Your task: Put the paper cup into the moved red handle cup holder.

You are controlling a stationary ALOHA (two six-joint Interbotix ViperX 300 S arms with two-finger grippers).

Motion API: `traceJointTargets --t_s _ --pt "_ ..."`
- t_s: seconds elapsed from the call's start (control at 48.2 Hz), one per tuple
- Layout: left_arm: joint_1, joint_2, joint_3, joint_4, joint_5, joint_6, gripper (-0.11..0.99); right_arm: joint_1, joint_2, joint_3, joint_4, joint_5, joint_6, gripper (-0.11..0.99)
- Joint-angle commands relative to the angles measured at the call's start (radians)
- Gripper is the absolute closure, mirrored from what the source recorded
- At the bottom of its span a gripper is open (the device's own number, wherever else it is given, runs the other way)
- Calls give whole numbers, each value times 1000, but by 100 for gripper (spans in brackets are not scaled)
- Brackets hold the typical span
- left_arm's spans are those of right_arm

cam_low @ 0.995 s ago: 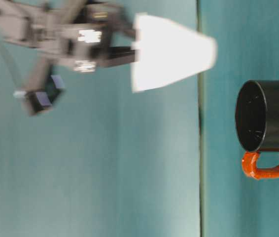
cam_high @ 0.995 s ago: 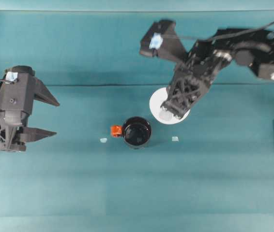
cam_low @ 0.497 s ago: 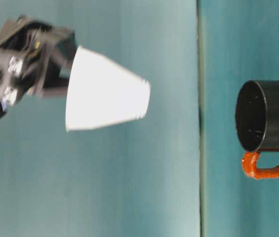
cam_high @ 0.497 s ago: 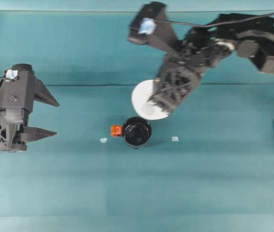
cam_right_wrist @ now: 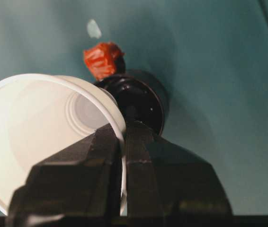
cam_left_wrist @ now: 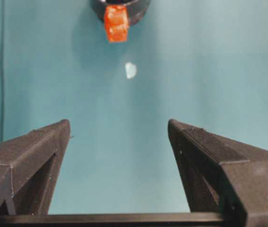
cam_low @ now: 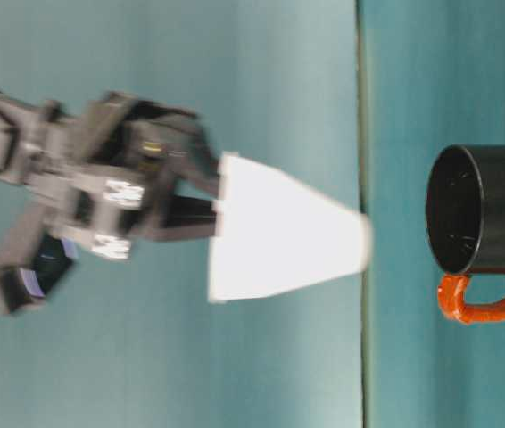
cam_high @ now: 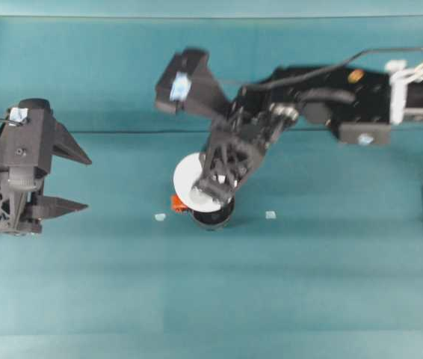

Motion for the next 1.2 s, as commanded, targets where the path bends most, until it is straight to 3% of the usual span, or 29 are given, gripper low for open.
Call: traceJointTargets --t_s 0.0,0.29,0.477,0.684,1.181 --pt "0 -2 -11 3 -8 -2 -1 12 14 21 -3 -25 2 98" --pt "0 -2 -11 3 -8 0 -1 15 31 94 -5 -135 8 98" --pt "0 -2 -11 3 -8 0 -1 17 40 97 -5 -135 6 98" --pt "0 -3 -11 3 -8 0 -1 18 51 91 -17 -135 8 98" --pt "0 -2 -11 2 -8 0 -1 23 55 80 -15 -123 0 98"
